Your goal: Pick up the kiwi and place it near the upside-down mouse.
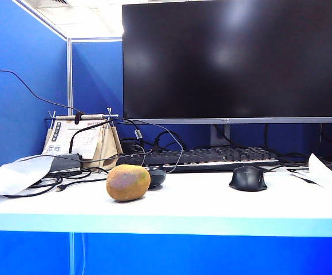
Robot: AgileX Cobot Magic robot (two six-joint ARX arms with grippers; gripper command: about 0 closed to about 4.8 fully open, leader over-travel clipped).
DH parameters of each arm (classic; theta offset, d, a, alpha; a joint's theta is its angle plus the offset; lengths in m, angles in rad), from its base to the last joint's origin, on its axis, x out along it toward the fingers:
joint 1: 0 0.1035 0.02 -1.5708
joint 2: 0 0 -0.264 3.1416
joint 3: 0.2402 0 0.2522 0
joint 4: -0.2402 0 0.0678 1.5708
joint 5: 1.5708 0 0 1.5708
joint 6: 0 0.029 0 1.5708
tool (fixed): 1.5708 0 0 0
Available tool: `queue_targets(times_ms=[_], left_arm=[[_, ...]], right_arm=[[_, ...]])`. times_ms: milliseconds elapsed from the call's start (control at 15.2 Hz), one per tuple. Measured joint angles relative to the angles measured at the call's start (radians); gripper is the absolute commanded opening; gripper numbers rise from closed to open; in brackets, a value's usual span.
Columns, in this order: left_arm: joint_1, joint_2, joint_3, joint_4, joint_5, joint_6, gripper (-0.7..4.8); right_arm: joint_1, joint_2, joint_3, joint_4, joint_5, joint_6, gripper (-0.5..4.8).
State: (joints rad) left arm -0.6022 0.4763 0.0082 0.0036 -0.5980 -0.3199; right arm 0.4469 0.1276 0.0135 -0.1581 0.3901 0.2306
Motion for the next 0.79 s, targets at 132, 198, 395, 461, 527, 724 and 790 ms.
queue_targets(times_ms=[132,198,395,461,527,724,790], left_arm=[[0.000,0.000,0.000,0.000,0.000,0.000,0.53],[0.000,0.000,0.000,0.000,0.000,0.000,0.53],[0.000,0.000,0.000,0.000,0.000,0.000,0.53],[0.000,0.000,0.000,0.000,0.000,0.000,0.53],[0.000,0.000,0.000,0.000,0.000,0.000,0.53],[0.000,0.000,0.000,0.000,0.000,-0.001,0.53],[0.000,0.000,0.000,0.000,0.002,-0.003,0.53]], right_arm=[[0.000,0.003,0.000,0.000,0.000,0.038,0.62],[0.000,0.003,0.000,0.000,0.001,0.042,0.62],[0.001,0.002,0.000,0.002,0.001,0.047,0.62],[0.001,-0.002,0.000,0.005,0.001,0.047,0.62],[0.001,-0.023,-0.002,0.019,0.001,0.047,0.62],[0.001,-0.127,-0.002,0.056,0.002,0.049,0.62],[0.001,-0.123,0.010,0.079,0.003,0.045,0.62]])
